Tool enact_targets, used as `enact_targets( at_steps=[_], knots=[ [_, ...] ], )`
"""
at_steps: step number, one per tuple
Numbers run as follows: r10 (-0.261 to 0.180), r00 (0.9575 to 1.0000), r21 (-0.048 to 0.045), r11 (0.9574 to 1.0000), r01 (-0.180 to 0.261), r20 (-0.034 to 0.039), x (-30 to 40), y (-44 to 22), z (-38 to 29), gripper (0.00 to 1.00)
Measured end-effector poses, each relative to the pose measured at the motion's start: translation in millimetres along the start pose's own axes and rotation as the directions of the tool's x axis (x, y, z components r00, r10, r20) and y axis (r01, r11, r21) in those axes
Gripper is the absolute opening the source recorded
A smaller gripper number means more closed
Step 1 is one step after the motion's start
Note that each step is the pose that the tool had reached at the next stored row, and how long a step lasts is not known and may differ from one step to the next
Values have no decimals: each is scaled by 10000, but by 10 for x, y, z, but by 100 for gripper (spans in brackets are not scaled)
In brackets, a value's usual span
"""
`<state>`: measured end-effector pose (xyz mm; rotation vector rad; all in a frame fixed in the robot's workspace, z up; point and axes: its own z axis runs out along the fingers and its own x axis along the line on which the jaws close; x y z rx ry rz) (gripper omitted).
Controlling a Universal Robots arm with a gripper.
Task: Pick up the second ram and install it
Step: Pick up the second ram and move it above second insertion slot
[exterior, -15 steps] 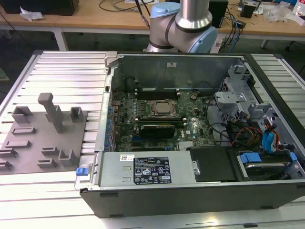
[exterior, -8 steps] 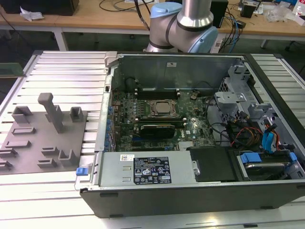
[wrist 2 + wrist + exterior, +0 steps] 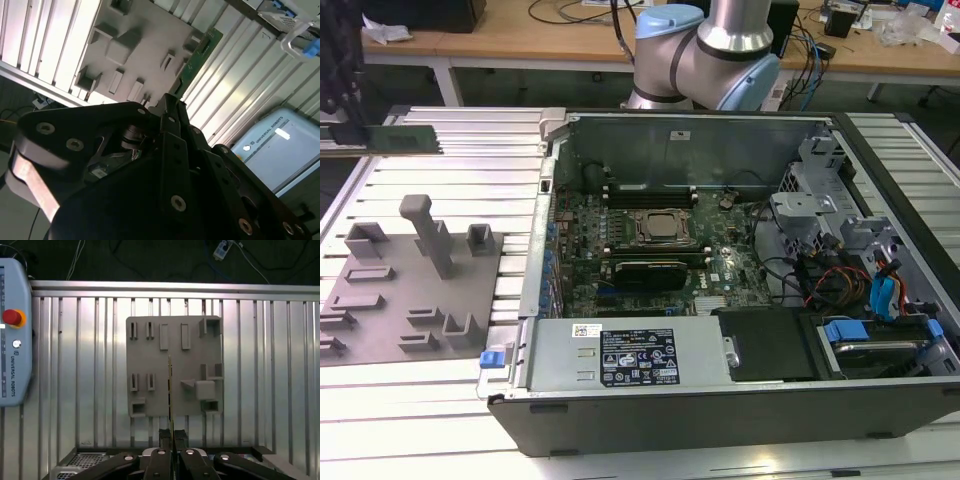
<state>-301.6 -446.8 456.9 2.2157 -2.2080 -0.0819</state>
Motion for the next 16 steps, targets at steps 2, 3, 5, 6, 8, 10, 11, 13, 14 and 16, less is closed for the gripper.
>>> enact_targets(
  at_steps=[2,3,5,6,8,10,11,13,14,16],
  knots=[
    [0,10000,1,10000,0,2,-15,-93,-3,13],
    [1,10000,2,10000,-1,2,-19,-119,-4,13],
    [1,10000,-1,10000,-1,1,-34,-206,-8,13],
    [0,10000,0,10000,0,1,-41,-257,-10,13],
    [0,10000,0,10000,0,0,-53,-336,-14,13],
    [1,10000,0,10000,-1,1,-65,-418,-17,13],
    [1,10000,0,10000,-1,1,-71,-460,-19,13],
    [0,10000,0,10000,0,0,-84,-547,-22,13],
    [0,10000,0,10000,0,1,-90,-587,-24,13],
    [1,10000,0,10000,-1,1,-100,-652,-26,13]
  ],
)
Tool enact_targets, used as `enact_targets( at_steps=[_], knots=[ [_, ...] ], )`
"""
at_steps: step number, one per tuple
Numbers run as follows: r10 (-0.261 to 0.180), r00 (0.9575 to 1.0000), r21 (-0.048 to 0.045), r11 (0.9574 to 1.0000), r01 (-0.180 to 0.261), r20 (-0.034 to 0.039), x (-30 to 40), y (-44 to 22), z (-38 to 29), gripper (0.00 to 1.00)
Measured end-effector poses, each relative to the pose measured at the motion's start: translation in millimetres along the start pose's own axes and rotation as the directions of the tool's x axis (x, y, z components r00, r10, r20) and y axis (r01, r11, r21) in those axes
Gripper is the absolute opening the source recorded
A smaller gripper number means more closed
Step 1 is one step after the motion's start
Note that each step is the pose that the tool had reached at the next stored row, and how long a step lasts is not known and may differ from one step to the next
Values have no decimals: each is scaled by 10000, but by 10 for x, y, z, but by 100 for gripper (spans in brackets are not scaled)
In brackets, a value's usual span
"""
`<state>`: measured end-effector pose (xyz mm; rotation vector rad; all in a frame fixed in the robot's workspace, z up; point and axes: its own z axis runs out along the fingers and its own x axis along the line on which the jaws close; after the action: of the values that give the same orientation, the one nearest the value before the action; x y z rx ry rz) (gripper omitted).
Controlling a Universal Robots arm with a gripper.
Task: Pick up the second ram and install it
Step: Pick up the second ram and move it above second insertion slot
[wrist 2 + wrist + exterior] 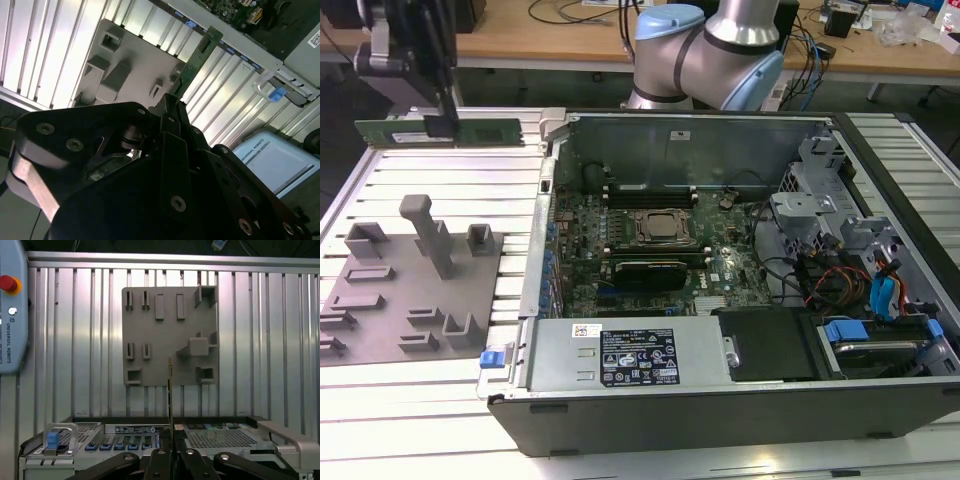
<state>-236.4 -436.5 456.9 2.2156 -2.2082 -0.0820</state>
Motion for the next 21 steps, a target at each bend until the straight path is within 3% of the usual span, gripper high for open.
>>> enact_targets(
  at_steps=[12,19,21],
  knots=[
    [-1,10000,-1,10000,1,0,-76,-386,-14,13],
    [0,10000,-2,10000,0,-3,-185,-628,-20,13],
    [0,10000,-2,10000,0,-3,-208,-663,-20,13]
  ],
)
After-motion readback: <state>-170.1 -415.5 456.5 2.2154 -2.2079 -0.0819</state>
